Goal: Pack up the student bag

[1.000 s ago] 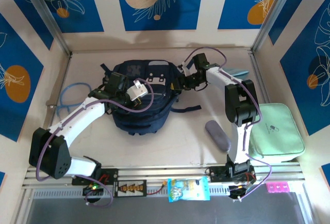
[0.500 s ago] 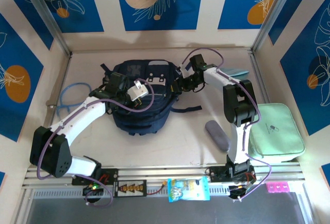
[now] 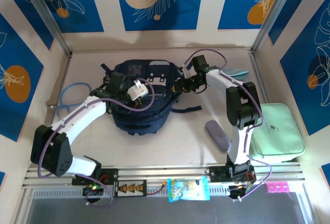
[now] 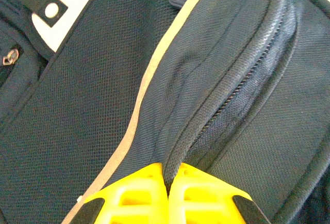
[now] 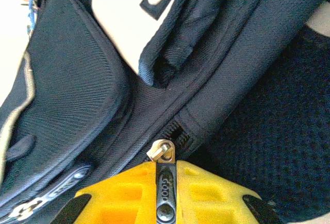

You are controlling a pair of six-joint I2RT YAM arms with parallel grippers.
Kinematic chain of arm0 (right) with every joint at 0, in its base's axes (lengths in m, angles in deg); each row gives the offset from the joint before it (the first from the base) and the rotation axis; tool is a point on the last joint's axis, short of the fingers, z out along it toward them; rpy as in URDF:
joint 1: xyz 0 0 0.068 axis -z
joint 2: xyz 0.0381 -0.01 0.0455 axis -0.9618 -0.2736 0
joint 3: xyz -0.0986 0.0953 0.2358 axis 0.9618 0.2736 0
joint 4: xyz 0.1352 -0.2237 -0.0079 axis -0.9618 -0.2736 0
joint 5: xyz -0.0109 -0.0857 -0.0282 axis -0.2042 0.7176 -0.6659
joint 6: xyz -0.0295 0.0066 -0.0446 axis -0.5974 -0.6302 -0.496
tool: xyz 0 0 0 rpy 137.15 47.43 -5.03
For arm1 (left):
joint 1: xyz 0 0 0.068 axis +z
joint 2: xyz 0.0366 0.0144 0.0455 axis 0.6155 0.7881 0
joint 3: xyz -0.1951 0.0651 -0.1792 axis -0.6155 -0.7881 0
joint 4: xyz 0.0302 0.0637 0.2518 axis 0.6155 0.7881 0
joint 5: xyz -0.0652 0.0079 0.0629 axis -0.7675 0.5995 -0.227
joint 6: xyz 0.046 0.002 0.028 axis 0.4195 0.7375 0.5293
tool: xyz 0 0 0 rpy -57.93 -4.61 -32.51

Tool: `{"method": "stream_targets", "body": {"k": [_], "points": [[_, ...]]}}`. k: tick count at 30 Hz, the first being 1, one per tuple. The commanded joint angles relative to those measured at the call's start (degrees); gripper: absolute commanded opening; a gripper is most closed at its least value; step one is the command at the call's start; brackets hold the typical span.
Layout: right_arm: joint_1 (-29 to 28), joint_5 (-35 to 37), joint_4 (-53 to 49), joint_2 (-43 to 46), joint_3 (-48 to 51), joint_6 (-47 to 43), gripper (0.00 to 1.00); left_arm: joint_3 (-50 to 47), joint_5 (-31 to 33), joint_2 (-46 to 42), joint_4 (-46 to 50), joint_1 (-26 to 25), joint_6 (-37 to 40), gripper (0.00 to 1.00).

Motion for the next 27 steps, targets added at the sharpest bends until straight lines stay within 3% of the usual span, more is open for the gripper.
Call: {"method": "stream_targets", "body": {"k": [1, 13, 27], "points": [[-0.5, -3.6, -1.8, 4.9, 3.3, 3.7, 0.15, 3.2, 1.5, 2.0, -4.5, 0.6, -3.7, 0.00], [-5.5, -3.4, 2.4, 13.2, 13.4, 13.1, 0.17, 6.4, -0.8, 7.2, -9.0, -0.3, -10.1, 0.00], [-16.4, 1.9, 14.4, 19.0, 20.1, 23.7, 0.17, 7.1, -0.3, 9.0, -10.6, -1.1, -14.3, 0.00]]}}
